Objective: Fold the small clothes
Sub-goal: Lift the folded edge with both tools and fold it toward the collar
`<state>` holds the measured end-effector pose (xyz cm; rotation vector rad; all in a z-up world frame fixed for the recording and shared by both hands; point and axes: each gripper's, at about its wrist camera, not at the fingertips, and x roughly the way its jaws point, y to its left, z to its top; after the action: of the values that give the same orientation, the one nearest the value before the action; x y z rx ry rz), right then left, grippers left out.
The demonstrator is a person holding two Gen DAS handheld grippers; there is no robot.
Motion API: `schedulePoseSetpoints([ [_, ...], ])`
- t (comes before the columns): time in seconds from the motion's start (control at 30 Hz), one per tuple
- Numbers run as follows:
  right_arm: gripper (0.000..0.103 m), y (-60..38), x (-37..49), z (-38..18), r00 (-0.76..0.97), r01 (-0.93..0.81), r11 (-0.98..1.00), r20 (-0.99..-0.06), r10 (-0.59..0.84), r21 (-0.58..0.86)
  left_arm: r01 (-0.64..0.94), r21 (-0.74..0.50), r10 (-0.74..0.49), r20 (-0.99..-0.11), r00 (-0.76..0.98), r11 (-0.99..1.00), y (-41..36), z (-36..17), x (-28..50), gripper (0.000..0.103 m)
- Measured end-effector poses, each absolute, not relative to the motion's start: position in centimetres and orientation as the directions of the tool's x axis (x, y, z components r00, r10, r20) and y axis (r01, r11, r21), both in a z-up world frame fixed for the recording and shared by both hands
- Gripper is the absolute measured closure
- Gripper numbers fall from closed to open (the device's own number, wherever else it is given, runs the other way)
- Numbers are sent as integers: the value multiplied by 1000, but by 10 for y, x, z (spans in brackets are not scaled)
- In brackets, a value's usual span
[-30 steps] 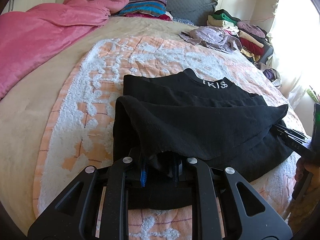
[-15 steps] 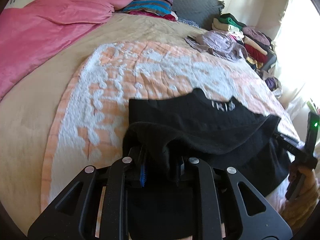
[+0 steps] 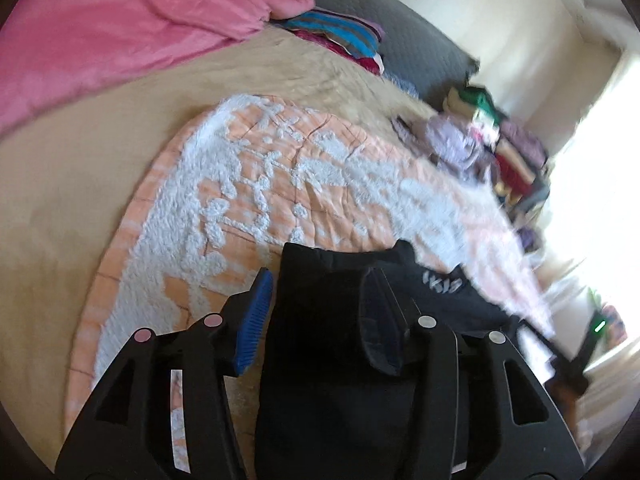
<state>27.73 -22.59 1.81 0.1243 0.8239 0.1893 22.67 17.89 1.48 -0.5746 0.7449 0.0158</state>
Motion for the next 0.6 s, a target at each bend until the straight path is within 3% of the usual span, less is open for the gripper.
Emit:
schedulePoseSetpoints([
  [0.2,38,-242,277,5,638,-92,981,-746,190,172,-265,-464,-139,-670,729,845,198,7,224,62],
  [0.43,37,-237,295,-8,575,-121,970,-782,240,209,-212,-462,-213,-707,675,861,187,-15,232,62],
  [0.5,43,-239,304,-13,559,-114,961,-783,273,254,-200,-437,-216,-729,649,877,179,-22,240,61],
  [0.53,53,-241,307,-14,555,-113,953,-778,295,281,-193,-430,-220,-738,638,882,175,-25,246,61],
  [0.57,72,-242,309,-14,549,-115,945,-773,317,306,-180,-441,-239,-737,632,879,173,-28,249,66],
  [0.6,78,-242,310,-12,550,-116,938,-766,334,326,-172,-449,-253,-735,629,877,172,-30,249,78],
])
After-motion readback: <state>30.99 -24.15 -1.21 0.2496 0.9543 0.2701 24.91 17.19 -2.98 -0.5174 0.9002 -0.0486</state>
